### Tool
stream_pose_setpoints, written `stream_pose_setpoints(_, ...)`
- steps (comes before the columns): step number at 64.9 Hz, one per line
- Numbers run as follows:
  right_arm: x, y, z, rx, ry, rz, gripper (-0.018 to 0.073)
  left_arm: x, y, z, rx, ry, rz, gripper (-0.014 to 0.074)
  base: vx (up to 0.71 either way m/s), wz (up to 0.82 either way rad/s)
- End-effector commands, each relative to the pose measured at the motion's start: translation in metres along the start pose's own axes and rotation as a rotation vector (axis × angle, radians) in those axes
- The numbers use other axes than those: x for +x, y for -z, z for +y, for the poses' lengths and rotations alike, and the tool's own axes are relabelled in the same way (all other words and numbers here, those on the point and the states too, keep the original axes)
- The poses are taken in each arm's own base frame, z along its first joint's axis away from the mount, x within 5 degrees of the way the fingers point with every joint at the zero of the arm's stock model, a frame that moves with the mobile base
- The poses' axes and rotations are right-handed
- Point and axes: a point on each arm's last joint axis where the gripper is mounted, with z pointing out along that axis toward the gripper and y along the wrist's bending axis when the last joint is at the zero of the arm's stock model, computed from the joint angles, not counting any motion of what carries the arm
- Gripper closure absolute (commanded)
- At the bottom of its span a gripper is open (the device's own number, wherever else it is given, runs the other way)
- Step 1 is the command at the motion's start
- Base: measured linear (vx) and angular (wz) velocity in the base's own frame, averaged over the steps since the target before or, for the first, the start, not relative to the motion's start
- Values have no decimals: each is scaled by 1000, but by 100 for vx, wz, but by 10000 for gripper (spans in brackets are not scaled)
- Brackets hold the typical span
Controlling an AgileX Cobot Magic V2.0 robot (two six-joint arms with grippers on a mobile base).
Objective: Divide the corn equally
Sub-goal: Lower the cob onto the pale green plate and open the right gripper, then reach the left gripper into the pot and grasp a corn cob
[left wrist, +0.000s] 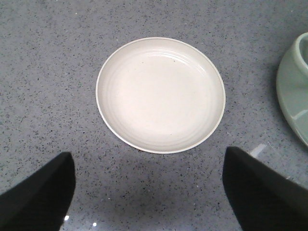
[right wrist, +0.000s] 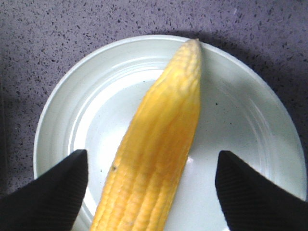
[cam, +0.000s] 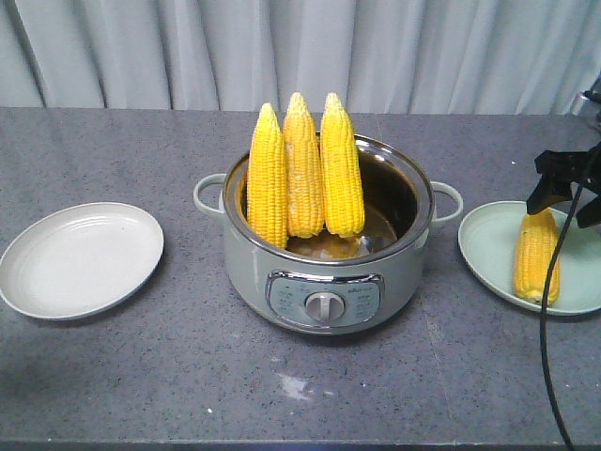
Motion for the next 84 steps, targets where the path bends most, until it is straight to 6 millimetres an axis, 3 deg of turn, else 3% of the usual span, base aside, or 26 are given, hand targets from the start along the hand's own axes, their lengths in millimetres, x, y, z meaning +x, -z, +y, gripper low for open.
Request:
stream_pose_setpoints(1,-6,28,8,7,15,-111,4,-11,11,-2,21,12,-93,10,0,0)
stream_pose_setpoints(15,-8,41,15,-4,40,-180,4,-10,11,-2,21,12,-90,10,0,0)
stream_pose_setpoints(30,3,99,41,-16,124,-348,6,-10,11,-2,20,12,-86,10,0,0)
stream_pose_setpoints(39,26,131,56,2,168,-434,6,-10,11,-2,20,8,-86,10,0,0)
stream_pose_setpoints(67,126,176,91,-4,270,-548,6,-10,11,-3,31,-10,-83,10,0,0)
stream_pose_setpoints(84,140,190,98,1,292,-584,6,-13,5,-18,179,-40,-72,10,0,0)
